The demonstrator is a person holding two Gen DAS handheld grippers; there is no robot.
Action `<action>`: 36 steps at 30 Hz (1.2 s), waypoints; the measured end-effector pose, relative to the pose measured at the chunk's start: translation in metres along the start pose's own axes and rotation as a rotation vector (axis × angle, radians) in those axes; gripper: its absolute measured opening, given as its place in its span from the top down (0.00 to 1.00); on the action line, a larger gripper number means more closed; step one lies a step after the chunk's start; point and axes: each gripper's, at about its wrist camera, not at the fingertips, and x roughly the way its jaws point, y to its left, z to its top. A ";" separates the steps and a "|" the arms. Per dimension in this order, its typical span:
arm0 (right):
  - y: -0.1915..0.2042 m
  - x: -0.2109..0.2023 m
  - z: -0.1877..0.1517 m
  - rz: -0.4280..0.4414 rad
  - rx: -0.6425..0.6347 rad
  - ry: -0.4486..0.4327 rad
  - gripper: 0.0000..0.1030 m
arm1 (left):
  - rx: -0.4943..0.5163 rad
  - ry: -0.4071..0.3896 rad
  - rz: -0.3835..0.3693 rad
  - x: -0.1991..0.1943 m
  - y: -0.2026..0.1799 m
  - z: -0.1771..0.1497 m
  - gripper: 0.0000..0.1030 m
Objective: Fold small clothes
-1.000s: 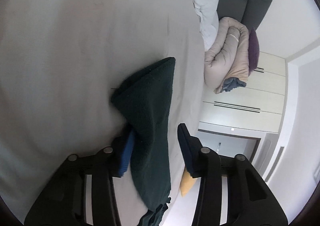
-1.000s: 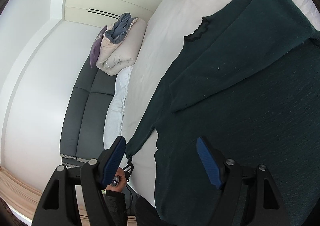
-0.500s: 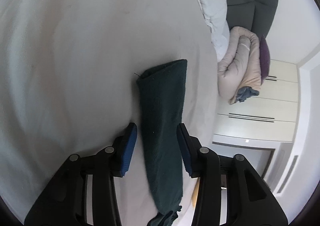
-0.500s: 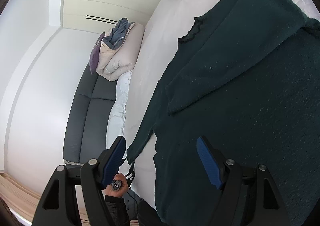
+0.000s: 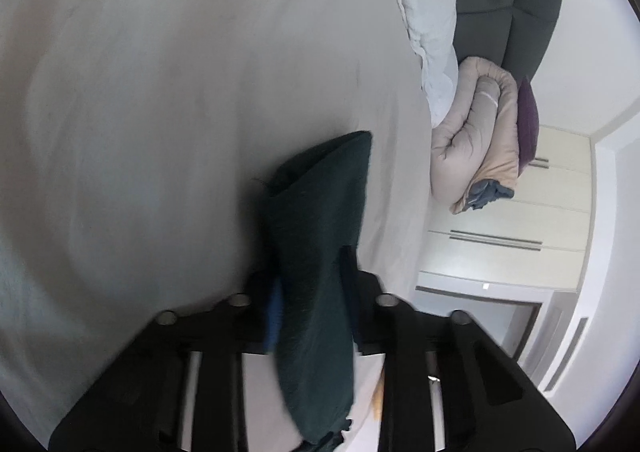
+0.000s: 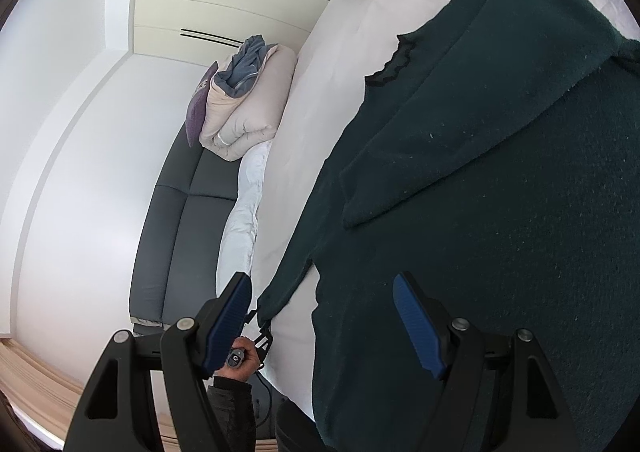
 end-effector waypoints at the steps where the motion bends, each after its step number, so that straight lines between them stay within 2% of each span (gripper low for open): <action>1: -0.001 0.000 0.000 0.000 0.002 -0.001 0.25 | 0.013 0.001 0.006 0.001 0.000 -0.001 0.87; 2: -0.002 0.000 0.000 0.001 0.005 -0.003 0.26 | 0.021 0.007 0.009 0.003 -0.001 -0.002 0.91; 5: -0.005 -0.003 0.001 0.004 0.007 -0.011 0.26 | 0.121 -0.016 0.036 0.002 -0.024 -0.011 0.93; 9: -0.013 -0.008 0.005 0.004 0.021 -0.027 0.27 | 0.386 -0.030 0.044 0.007 -0.086 -0.050 0.94; 12: -0.019 -0.012 0.011 0.000 0.027 -0.036 0.28 | 0.750 0.010 0.056 0.023 -0.150 -0.125 0.94; 13: -0.021 -0.013 0.013 -0.001 0.026 -0.040 0.28 | 0.945 0.026 0.074 0.031 -0.169 -0.169 0.94; 15: -0.025 -0.013 0.020 -0.001 0.034 -0.051 0.28 | 1.288 0.029 0.115 0.043 -0.182 -0.250 0.94; 18: -0.029 -0.009 0.033 -0.012 0.041 -0.052 0.28 | 1.790 0.000 0.173 0.062 -0.146 -0.376 0.94; 20: -0.025 0.000 0.043 -0.030 0.015 -0.031 0.28 | 1.924 0.028 0.188 0.072 -0.116 -0.415 0.94; 22: -0.022 0.012 0.053 -0.038 -0.007 0.005 0.28 | 2.000 0.042 0.200 0.077 -0.090 -0.437 0.94; 24: -0.016 0.032 0.065 -0.045 -0.034 0.056 0.28 | 2.051 0.020 0.211 0.078 -0.076 -0.446 0.94; 27: -0.010 0.068 0.079 -0.047 -0.034 0.116 0.28 | 2.052 -0.022 0.187 0.072 -0.078 -0.446 0.94; 28: -0.007 0.085 0.083 -0.023 -0.027 0.148 0.28 | 2.047 -0.030 0.183 0.074 -0.081 -0.442 0.94; 33: -0.001 0.161 0.091 0.007 0.036 0.282 0.28 | 2.023 -0.032 0.152 0.066 -0.078 -0.439 0.94; 36: -0.001 0.192 0.095 -0.009 0.077 0.318 0.29 | 2.011 -0.036 0.130 0.055 -0.083 -0.436 0.94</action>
